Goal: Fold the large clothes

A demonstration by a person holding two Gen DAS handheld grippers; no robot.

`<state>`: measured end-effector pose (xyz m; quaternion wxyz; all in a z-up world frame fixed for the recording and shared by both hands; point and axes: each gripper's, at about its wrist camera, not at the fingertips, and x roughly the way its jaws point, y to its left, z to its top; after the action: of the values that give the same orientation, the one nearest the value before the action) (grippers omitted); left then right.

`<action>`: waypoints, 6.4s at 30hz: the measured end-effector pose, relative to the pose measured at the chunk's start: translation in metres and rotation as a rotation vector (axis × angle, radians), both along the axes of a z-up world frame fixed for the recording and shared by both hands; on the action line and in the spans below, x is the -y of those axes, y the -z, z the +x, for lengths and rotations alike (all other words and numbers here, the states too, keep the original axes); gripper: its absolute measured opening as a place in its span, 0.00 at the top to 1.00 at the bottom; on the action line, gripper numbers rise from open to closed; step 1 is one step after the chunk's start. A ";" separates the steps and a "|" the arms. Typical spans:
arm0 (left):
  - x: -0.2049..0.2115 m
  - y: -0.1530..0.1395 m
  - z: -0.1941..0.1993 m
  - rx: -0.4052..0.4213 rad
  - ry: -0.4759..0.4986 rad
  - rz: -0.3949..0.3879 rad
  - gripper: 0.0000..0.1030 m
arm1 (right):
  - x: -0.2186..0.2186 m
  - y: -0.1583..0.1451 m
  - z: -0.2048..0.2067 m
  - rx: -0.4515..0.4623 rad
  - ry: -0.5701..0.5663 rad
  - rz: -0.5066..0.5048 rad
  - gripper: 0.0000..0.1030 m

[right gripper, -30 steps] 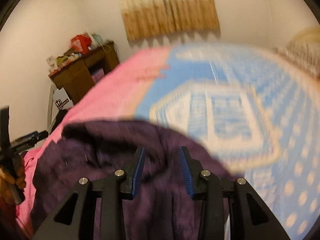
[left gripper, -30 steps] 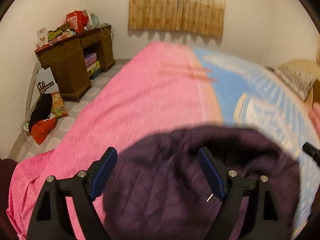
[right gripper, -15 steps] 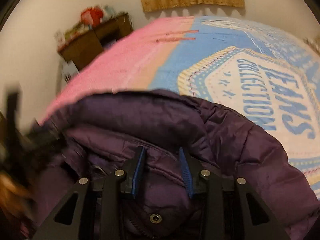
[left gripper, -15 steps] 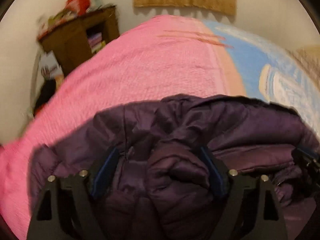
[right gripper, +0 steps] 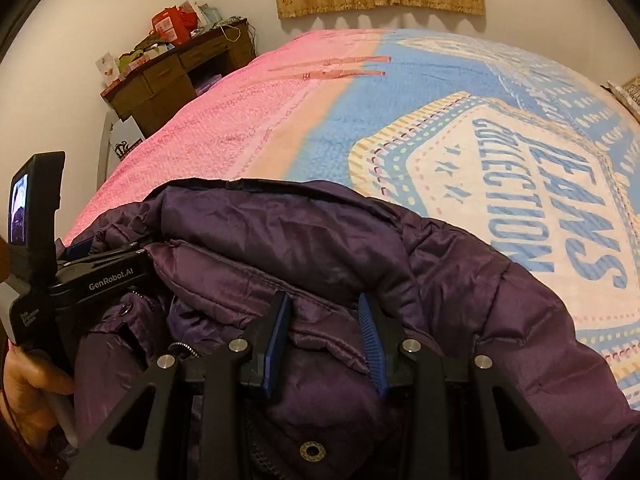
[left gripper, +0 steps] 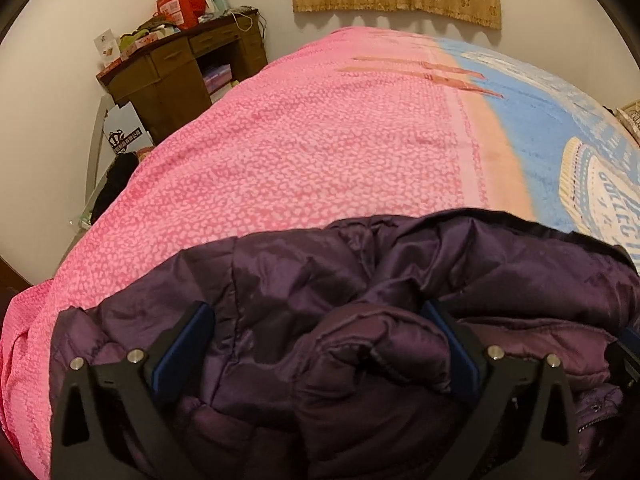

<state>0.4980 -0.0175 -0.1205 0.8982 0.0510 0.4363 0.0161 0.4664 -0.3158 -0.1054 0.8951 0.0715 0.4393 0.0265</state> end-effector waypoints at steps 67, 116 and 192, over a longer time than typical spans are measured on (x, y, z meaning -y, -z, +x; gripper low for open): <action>-0.248 0.006 -0.403 0.042 0.258 -0.507 0.60 | -0.020 0.023 -0.488 0.063 0.123 0.373 0.70; -0.238 0.007 -0.391 -0.119 0.247 -0.575 0.77 | 0.011 -0.052 -0.372 0.307 0.067 0.669 0.76; -0.151 -0.179 -0.199 0.413 0.447 -0.558 0.79 | 0.027 -0.168 -0.234 0.506 0.028 0.065 0.82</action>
<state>0.2993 0.1336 0.0583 0.9277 -0.1050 0.2127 -0.2884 0.2324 -0.3429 0.0622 0.9741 0.0973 0.1991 0.0452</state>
